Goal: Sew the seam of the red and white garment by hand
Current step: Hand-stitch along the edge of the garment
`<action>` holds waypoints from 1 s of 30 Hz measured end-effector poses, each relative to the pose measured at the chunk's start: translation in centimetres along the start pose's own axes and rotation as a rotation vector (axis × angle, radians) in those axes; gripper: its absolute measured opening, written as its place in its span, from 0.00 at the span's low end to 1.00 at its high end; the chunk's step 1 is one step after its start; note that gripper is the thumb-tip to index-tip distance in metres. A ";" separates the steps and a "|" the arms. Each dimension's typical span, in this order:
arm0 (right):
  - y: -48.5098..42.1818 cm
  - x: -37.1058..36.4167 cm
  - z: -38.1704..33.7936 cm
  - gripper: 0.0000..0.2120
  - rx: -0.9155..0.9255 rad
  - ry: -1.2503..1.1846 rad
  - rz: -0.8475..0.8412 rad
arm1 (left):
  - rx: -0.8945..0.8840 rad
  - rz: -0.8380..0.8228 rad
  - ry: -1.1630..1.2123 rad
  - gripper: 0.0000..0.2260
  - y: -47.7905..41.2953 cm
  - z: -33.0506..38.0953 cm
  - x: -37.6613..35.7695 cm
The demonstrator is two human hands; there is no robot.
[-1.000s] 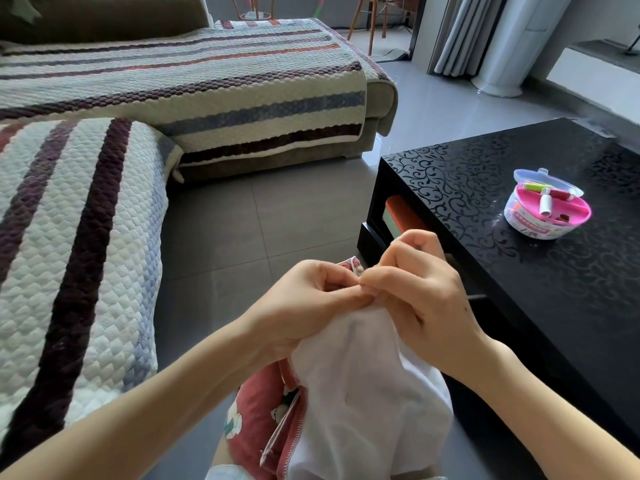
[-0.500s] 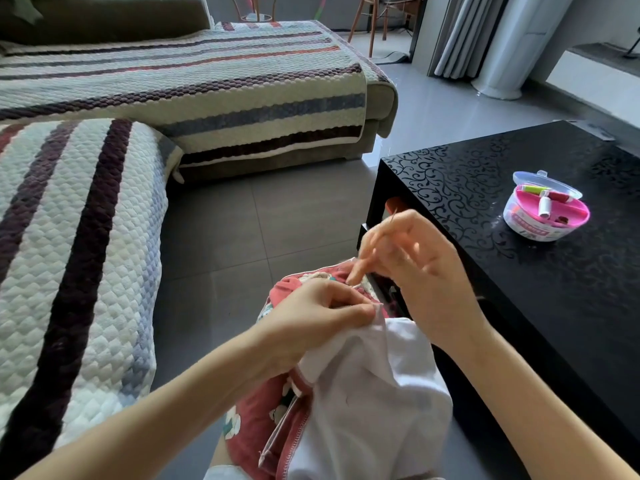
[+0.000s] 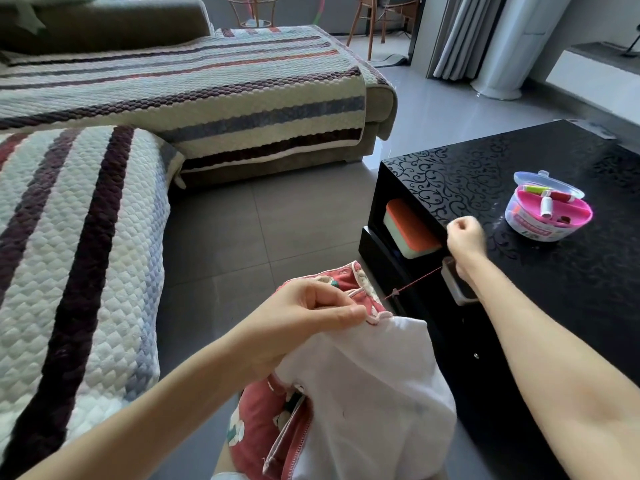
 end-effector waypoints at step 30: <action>10.5 -1.0 -9.6 0.07 0.383 0.000 -0.699 | 0.007 0.024 -0.060 0.05 -0.2 0.7 0.1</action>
Point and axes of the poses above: each hand's wrist, its own y-axis away from the middle knuckle, its own x-axis out of the back of the hand, z = x × y, the point moved 4 cm from there along -y, towards the middle knuckle, and after that the axes turned 6 degrees about x, right-handed, at the moved point
